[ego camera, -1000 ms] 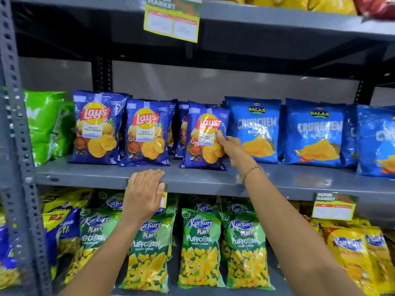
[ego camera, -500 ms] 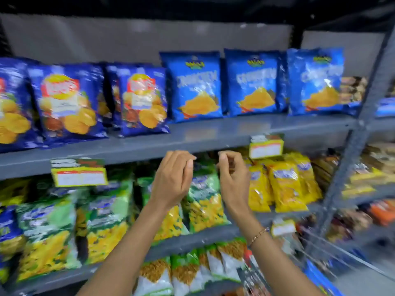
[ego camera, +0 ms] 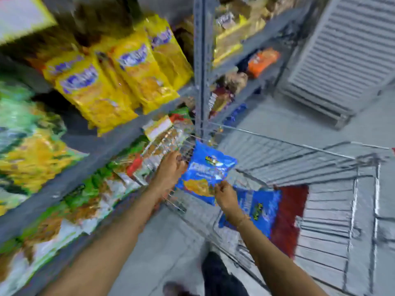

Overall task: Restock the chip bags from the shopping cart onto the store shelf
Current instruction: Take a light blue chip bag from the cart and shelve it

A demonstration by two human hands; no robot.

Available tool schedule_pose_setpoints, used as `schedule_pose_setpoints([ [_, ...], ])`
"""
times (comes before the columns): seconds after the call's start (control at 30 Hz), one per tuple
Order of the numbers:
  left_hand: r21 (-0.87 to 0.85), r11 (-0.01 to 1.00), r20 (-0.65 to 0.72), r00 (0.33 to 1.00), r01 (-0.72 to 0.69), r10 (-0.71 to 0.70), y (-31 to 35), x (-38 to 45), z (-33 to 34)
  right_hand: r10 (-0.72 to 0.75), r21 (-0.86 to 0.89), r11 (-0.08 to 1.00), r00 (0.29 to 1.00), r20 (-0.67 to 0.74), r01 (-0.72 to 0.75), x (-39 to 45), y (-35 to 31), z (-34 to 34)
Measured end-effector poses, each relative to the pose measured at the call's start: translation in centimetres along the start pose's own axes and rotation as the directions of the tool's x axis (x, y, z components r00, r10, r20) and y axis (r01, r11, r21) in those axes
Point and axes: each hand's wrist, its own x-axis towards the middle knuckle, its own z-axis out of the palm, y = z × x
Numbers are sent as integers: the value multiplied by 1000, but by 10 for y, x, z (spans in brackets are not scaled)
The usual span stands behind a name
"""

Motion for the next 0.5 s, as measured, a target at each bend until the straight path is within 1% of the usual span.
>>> schedule_pose_setpoints([
  [0.07,-2,993,122,985,121,-120,-14,26,39,144,-98,986,984,105,-134,21,37,-10],
  [0.1,8,988,201,967,155,-154,-22,41,56,226,-123,970,964,138,-209,31,48,-14],
  [0.13,35,981,283,939,193,-195,-31,54,70,259,-136,962,952,164,-239,45,58,-18],
  [0.17,61,969,334,910,241,-247,-38,66,82,261,-137,962,949,178,-238,62,67,-21],
  [0.2,43,957,368,887,286,-281,-45,78,93,266,-67,964,945,189,-258,81,74,-22],
  [0.27,-29,930,399,858,366,-325,-57,99,116,291,-23,955,927,237,-295,110,77,-17],
  [0.3,-38,917,414,842,396,-347,-62,107,125,310,25,945,920,239,-325,119,77,-10],
  [0.33,-30,911,436,826,411,-358,-68,113,132,284,81,948,935,212,-306,128,78,-4],
  [0.37,-5,911,457,812,411,-364,-74,117,138,272,59,956,944,185,-287,137,82,4],
  [0.4,14,909,477,797,416,-371,-82,120,143,271,105,951,947,170,-291,145,86,11],
  [0.47,-1,886,537,747,464,-391,-94,124,151,266,178,935,939,219,-307,151,91,21],
  [0.5,-27,881,544,746,472,-384,-99,124,153,260,217,927,941,214,-306,153,93,26],
])
